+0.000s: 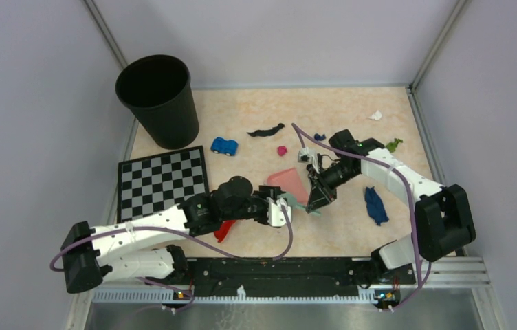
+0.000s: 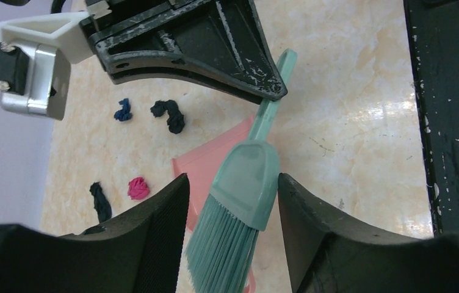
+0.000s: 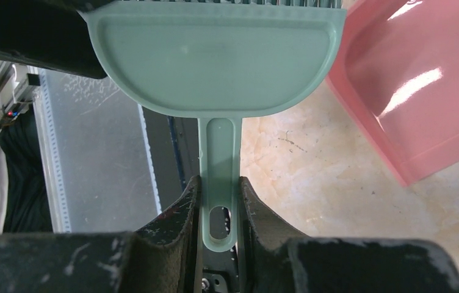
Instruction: Sweep away the paper scraps from the table
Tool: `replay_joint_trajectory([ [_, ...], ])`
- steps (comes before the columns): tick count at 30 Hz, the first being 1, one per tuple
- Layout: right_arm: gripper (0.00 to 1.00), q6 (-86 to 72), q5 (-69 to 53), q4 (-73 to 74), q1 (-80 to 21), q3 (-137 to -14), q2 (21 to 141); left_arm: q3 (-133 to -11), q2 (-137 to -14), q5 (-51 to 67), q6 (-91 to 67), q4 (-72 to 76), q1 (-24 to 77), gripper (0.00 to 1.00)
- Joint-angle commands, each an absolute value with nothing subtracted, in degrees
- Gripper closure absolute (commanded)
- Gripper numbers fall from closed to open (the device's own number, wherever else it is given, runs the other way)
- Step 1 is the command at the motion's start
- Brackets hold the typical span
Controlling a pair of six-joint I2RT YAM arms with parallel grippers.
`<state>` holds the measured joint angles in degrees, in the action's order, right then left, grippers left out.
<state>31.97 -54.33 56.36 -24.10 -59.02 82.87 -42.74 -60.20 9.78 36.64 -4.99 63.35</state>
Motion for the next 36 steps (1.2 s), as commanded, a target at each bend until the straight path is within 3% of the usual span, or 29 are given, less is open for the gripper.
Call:
replay_joint_trajectory([
  [1, 1.0, 34.46, -59.37, 57.77, -23.72, -61.56, 82.73, -43.51, -62.66, 11.26, 37.27, -5.86, 63.61, 0.41],
  [5, 1.0, 34.32, -59.24, 57.67, -23.73, -61.04, 82.4, -43.66, -63.69, 10.83, 37.44, -6.86, 63.94, 0.43],
  [9, 1.0, 34.24, -59.21, 57.47, -23.73, -60.71, 82.1, -43.06, -63.31, 10.31, 37.52, -6.34, 64.16, 0.53],
  [15, 1.0, 34.03, -60.17, 58.03, -23.73, -61.43, 82.07, -39.92, -59.82, 8.26, 34.47, -0.52, 64.17, 0.81],
  [17, 1.0, 34.41, -61.26, 59.22, -23.68, -62.46, 82.15, -39.08, -59.35, 7.18, 32.99, 2.02, 64.16, 0.97],
  [18, 0.9, 34.71, -62.33, 60.84, -23.45, -63.37, 82.26, -39.14, -59.33, 6.37, 32.05, 2.1, 64.16, 1.0],
  [21, 0.57, 40.33, -69.89, 69.7, -21.13, -67.3, 84.3, -39.55, -59.01, 6.62, 28.78, 1.57, 64.12, 1.0],
  [24, 0.44, 51.6, -76.95, 84.18, -18.91, -72.54, 89.66, -40.31, -58.63, 8.41, 24.76, 0.46, 63.73, 1.0],
  [36, 0.41, 54.57, -78.37, 86.05, -18.19, -73.38, 92.78, -43.71, -57.21, 18.41, 12.09, -7.71, 56.63, 1.0],
])
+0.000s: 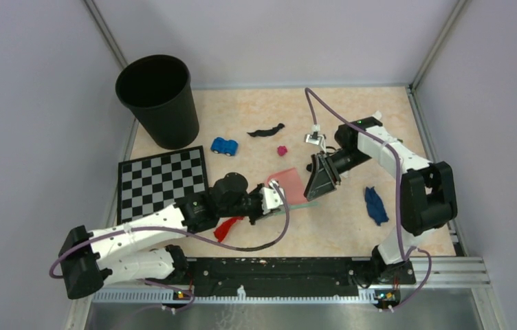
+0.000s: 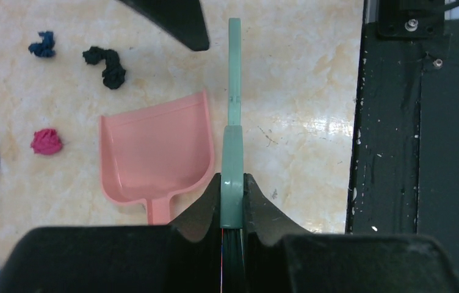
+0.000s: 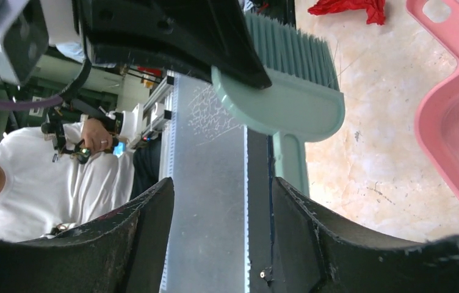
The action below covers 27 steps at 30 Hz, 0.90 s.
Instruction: Sweep away the paper scraps from the table
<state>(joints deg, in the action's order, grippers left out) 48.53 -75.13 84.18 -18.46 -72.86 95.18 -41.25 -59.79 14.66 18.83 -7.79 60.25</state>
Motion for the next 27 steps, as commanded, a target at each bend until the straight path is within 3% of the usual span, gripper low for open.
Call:
replay_joint_trajectory([
  [1, 0.41, 55.57, -78.24, 85.81, -18.18, -72.98, 92.14, -42.98, -56.06, 21.01, 10.51, -6.45, 54.84, 1.0],
  [5, 0.41, 57.16, -76.23, 83.61, -18.19, -71.77, 90.11, -39.91, -53.16, 33.98, 1.0, 1.58, 46.05, 1.0],
  [9, 0.41, 43.17, -73.63, 68.1, -18.24, -67.81, 85.01, -39.5, -55.22, 42.86, -4.97, 5.48, 43.26, 1.0],
  [14, 0.41, 26.59, -66.36, 47.98, -18.19, -61.36, 75.55, -39.8, -58.73, 47.19, -8.47, 8.12, 42.34, 1.0],
  [20, 0.42, 23.57, -62.71, 43.2, -18.02, -58.39, 72.01, -38.76, -60.24, 49.67, -12.35, 12.34, 40.99, 1.0],
  [27, 0.65, 25.91, -66.61, 45.19, -18.06, -58.06, 72.09, -38.39, -61.25, 49.03, -13.54, 13.2, 40.44, 1.0],
])
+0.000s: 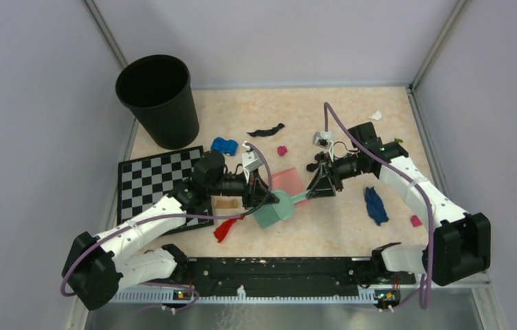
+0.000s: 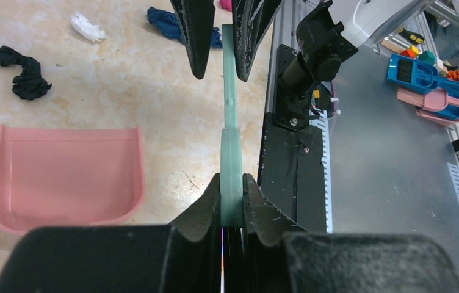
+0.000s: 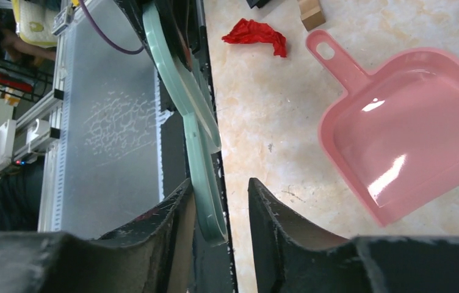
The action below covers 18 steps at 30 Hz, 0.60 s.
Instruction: Sweep away the paper scraps from the table
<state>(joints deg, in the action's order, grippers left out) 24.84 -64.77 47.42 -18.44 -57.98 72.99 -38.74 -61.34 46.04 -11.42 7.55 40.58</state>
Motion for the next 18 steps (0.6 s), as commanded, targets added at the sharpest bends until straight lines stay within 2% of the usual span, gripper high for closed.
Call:
replay_joint_trajectory([
  [1, 0.67, 26.22, -67.04, 45.43, -18.02, -58.01, 72.07, -38.14, -61.4, 48.91, -14.27, 13.86, 40.23, 1.0],
  [5, 0.74, 26.78, -68.26, 45.83, -18.06, -57.79, 72.05, -37.7, -62.34, 48.74, -15.51, 15.23, 39.49, 1.0],
  [14, 0.99, 26.59, -68.97, 45.37, -18.1, -57.04, 71.34, -37.67, -63.74, 49.49, -16.27, 16.64, 39.09, 1.0],
  [18, 0.99, 26.28, -69.16, 45.18, -18.11, -56.88, 70.83, -37.33, -64.47, 52.15, -17.28, 18.55, 39.03, 1.0],
])
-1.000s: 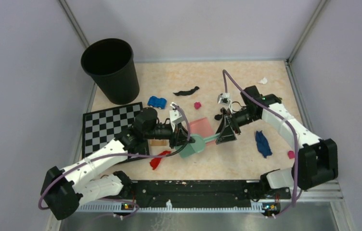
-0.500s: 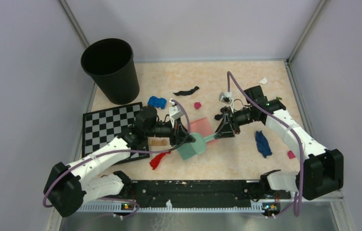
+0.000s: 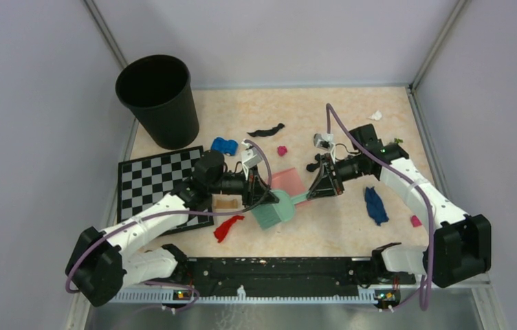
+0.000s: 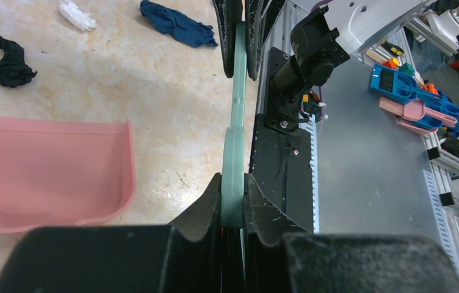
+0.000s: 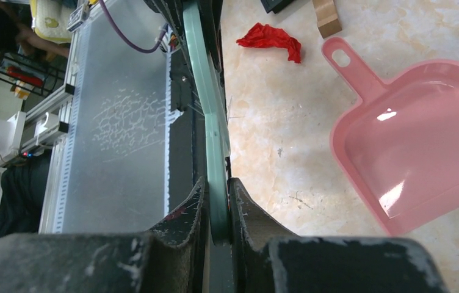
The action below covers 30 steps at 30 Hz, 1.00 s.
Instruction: Sweep away the paper scraps from the table
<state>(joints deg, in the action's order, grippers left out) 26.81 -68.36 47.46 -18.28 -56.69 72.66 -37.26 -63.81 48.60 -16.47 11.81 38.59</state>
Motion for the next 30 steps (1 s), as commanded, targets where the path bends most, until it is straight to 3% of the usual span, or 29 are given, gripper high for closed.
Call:
replay_joint_trajectory([
  [1, 0.9, 26.09, -69.1, 45.18, -18.11, -56.94, 70.86, -37.29, -64.85, 53.06, -17.84, 19.1, 39.02, 1.0],
  [4, 0.75, 26.19, -68.75, 44.99, -18.17, -56.61, 70.63, -37.18, -65.57, 54.86, -19.69, 20.75, 39.03, 1.0],
  [9, 0.74, 24.62, -68.07, 42.62, -18.8, -55.69, 69.33, -36.46, -66.56, 56.68, -23.59, 24.61, 38.79, 1.0],
  [16, 0.78, 24.52, -68.51, 42.45, -18.9, -55.18, 69.01, -36.42, -67.55, 56.8, -24.51, 25.25, 38.42, 1.0],
  [19, 0.97, 25.08, -68.68, 42.54, -19.02, -54.93, 68.73, -36.47, -67.75, 56.36, -24.61, 25.27, 38.28, 1.0],
  [20, 1.0, 25.06, -68.52, 42.62, -18.99, -54.93, 68.65, -36.47, -67.86, 55.97, -24.24, 25.0, 38.19, 0.96],
  [21, 1.0, 24.78, -68.17, 42.54, -18.98, -54.96, 68.64, -36.8, -67.85, 55.16, -23.41, 24.04, 38.14, 0.75],
  [22, 1.0, 23.92, -66.98, 42.02, -18.86, -55.06, 68.57, -37.82, -67.66, 52.94, -21.43, 21.92, 38.05, 0.48],
  [23, 1.0, 22.39, -64.62, 41.2, -18.67, -55.21, 68.63, -38.98, -67.22, 51.04, -18.42, 18.23, 37.9, 0.37],
  [27, 1.0, 16.84, -51.17, 40.74, -15.77, -59.79, 70.9, -40.55, -62.53, 41.11, -6.85, 8.25, 37.97, 0.26],
  [30, 1.0, 15.8, -52.66, 42.38, -10.16, -64.63, 73.13, -38.28, -58.98, 29.68, 0.14, 5.8, 38.2, 0.23],
])
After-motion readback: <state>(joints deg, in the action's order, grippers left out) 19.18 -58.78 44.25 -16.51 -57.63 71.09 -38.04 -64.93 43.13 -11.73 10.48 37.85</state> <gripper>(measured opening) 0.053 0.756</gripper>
